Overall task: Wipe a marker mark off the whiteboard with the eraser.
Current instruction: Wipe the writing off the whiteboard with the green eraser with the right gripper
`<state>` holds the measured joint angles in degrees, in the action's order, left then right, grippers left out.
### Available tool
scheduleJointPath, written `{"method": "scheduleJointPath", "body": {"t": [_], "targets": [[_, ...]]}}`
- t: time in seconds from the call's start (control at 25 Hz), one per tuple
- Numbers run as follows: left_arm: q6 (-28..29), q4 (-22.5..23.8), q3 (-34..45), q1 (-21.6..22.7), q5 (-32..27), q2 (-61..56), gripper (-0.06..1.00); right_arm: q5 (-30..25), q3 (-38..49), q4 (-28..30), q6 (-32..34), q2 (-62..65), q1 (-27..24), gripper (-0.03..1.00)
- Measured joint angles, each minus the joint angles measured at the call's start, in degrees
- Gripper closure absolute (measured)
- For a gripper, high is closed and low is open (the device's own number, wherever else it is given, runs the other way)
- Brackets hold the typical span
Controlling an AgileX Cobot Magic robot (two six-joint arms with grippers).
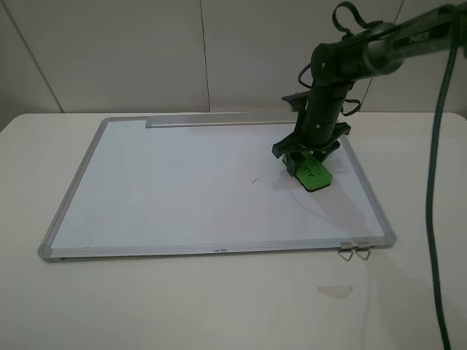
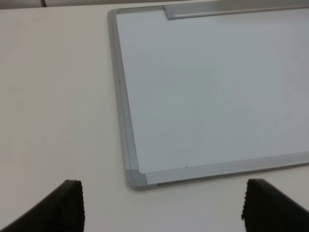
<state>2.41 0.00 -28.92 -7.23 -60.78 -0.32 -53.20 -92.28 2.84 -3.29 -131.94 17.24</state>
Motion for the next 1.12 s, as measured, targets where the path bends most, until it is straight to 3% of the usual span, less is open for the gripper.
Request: {"method": "scheduleJointPath", "body": {"t": [0.28, 0.76, 0.96, 1.12], "targets": [[0.0, 0.0, 0.0, 0.0, 0.0, 0.0, 0.26, 0.2, 0.0, -0.9, 0.0, 0.0, 4.3, 0.38], [0.0, 0.0, 0.0, 0.0, 0.0, 0.0, 0.26, 0.8, 0.0, -2.8, -0.1, -0.2, 26.4, 0.38], [0.0, 0.0, 0.0, 0.0, 0.0, 0.0, 0.26, 0.8, 0.0, -2.8, -0.1, -0.2, 27.3, 0.38], [0.0, 0.0, 0.0, 0.0, 0.0, 0.0, 0.26, 1.1, 0.0, -2.3, 0.4, -0.2, 24.2, 0.38]]}}
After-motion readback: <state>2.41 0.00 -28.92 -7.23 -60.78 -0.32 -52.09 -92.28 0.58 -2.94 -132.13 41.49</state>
